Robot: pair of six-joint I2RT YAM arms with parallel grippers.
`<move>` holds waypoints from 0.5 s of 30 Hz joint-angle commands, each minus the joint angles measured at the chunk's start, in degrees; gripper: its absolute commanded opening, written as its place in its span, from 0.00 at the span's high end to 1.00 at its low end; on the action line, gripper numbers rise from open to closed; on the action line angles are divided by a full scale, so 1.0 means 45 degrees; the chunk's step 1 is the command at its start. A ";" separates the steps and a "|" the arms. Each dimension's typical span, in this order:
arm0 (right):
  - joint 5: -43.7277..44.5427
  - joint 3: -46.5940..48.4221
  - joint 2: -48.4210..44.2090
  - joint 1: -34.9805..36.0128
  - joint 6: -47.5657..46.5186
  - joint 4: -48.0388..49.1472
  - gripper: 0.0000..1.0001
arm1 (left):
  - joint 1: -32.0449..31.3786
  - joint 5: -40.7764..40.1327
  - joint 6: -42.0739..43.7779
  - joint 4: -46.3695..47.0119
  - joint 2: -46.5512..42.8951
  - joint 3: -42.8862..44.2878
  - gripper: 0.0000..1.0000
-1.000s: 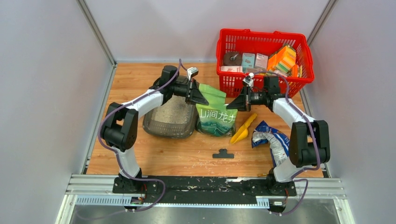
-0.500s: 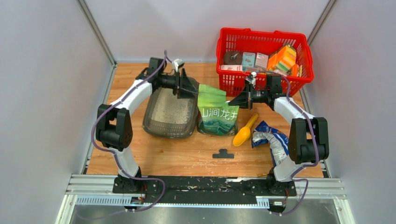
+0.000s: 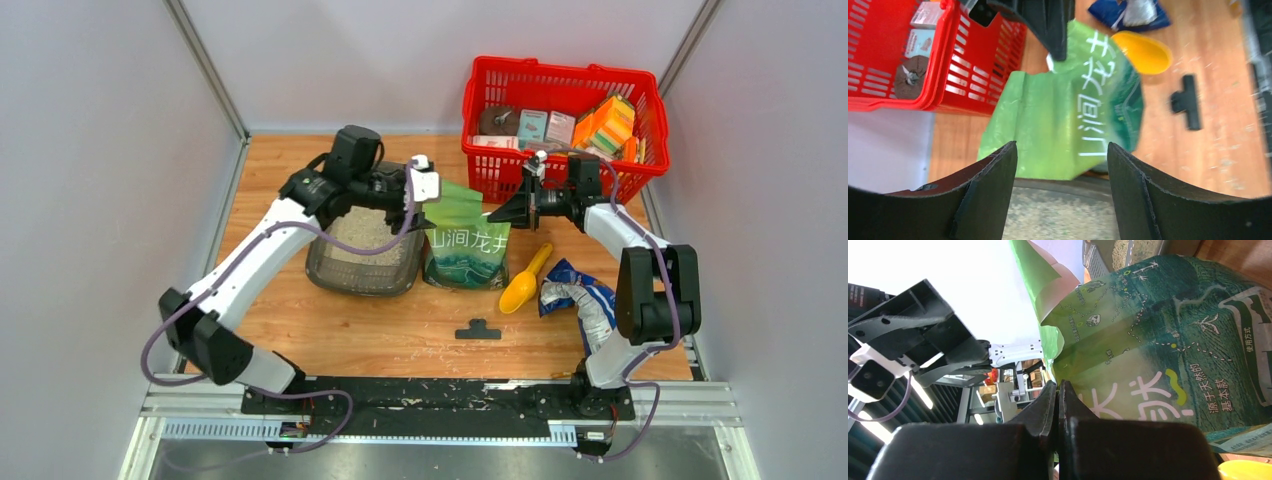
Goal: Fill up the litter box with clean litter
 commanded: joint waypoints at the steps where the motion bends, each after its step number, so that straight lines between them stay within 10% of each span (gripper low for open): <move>1: -0.0664 0.0579 0.0364 -0.0038 0.1894 -0.0803 1.00 | -0.0556 -0.1230 0.3465 0.1583 0.1288 -0.0309 0.26; 15: -0.0664 -0.0007 0.0169 -0.0038 0.1835 -0.0999 1.00 | -0.1262 -0.0782 0.4718 -0.0228 0.3887 0.1077 0.36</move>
